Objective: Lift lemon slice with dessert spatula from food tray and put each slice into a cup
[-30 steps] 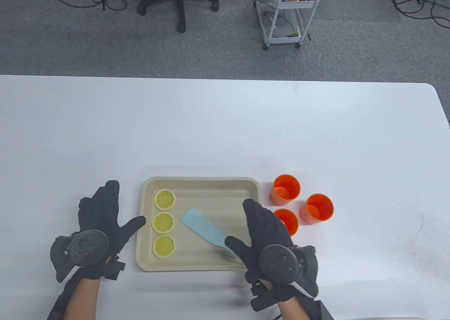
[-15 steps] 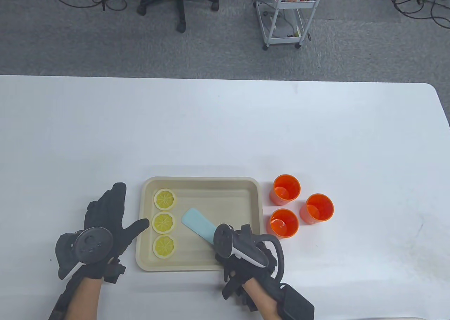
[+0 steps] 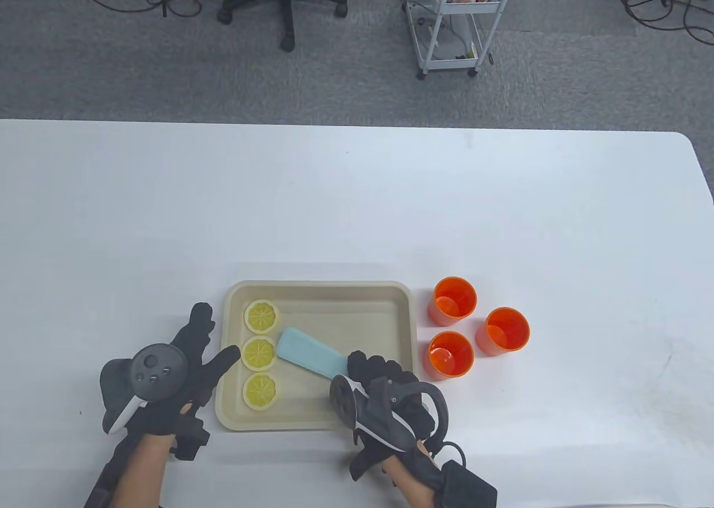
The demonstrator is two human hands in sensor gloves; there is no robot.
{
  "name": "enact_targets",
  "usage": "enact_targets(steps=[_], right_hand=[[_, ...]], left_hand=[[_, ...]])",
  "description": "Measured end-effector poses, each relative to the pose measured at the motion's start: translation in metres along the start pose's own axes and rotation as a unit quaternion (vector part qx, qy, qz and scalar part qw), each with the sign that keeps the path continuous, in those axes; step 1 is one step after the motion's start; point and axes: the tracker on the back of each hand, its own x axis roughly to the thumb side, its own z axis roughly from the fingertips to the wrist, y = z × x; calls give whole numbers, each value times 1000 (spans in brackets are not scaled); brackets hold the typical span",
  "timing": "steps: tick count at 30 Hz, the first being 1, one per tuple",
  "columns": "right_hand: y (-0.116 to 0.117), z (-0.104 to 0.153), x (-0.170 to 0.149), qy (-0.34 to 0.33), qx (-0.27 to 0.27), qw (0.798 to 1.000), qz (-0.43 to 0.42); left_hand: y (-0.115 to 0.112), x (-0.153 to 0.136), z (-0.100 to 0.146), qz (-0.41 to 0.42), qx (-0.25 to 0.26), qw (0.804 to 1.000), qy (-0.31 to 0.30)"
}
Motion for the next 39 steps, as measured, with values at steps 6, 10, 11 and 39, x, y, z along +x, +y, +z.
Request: enact_targets(steps=[6,10,11,39], right_hand=[[-8,8,-6,13,-31,999,8],[-10,11,-9,13,-30,999,8],[-10,10,-9,12,-26,1000,10],[8,-17,2,28,69,997,29]], left_hand=[[-9,1,-7,-23,-56,997,39],[-11,4,-7,-33,-62,996,58],[-13,5,-8,-48,-60,995,62],[-14,6,-10,-41,-77,994,61]])
